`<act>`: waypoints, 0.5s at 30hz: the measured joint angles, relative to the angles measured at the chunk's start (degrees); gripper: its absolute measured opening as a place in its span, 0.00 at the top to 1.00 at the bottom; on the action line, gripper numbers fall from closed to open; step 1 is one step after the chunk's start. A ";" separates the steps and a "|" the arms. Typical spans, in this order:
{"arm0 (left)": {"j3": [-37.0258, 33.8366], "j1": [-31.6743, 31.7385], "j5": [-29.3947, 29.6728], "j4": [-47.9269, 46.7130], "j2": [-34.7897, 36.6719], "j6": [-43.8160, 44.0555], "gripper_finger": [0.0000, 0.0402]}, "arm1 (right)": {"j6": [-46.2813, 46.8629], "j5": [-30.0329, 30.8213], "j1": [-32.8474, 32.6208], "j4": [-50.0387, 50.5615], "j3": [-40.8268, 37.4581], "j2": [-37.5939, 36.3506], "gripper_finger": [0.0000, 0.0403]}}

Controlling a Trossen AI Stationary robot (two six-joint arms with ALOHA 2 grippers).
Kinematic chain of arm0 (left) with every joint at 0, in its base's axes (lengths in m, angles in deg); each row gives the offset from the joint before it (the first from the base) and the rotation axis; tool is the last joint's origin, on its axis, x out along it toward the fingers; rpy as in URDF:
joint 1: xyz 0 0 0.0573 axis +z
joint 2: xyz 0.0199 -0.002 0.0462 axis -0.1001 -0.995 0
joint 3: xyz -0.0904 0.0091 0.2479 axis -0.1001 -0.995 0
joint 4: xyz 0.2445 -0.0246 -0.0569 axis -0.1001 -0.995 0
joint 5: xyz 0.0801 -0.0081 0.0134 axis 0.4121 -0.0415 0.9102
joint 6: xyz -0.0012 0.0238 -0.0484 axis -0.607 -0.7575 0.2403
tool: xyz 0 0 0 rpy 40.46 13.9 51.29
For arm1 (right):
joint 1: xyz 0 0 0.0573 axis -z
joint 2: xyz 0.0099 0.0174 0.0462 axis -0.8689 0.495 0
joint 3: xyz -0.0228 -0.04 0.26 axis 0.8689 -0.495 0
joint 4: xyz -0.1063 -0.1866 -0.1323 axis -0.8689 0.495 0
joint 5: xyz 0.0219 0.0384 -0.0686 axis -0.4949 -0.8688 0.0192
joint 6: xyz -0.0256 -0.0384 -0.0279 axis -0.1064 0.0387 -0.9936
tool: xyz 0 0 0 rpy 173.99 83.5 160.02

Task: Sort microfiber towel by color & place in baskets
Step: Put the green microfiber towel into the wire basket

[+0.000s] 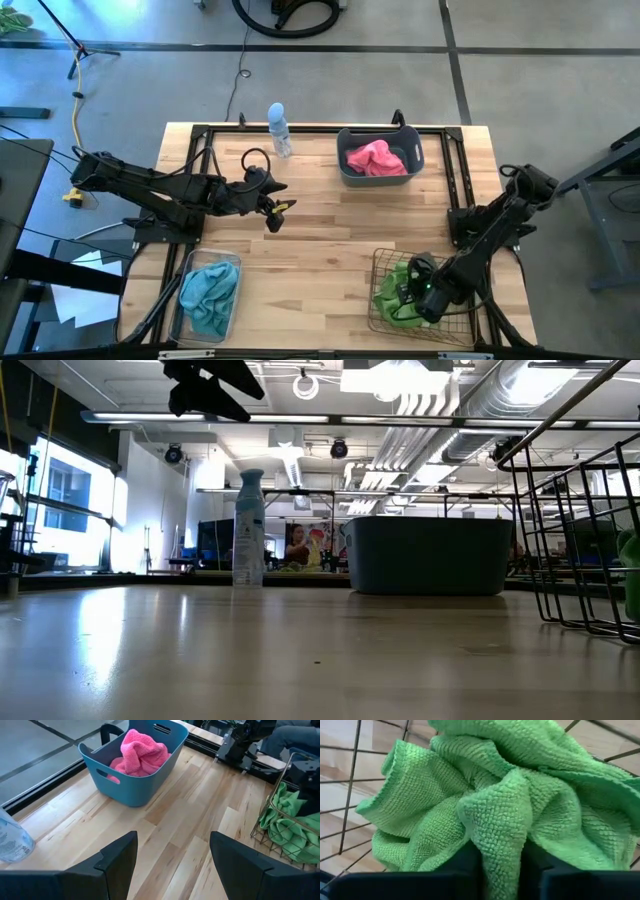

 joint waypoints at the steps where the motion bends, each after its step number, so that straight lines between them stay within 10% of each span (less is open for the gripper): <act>1: 0.00 0.00 0.02 0.02 0.00 -0.62 0.41 | -0.47 -0.02 0.00 -0.13 0.03 0.00 0.77; 15: 0.00 0.00 0.02 0.02 -0.02 -2.16 0.41 | -6.47 -2.32 -0.04 -0.02 0.09 -10.55 0.25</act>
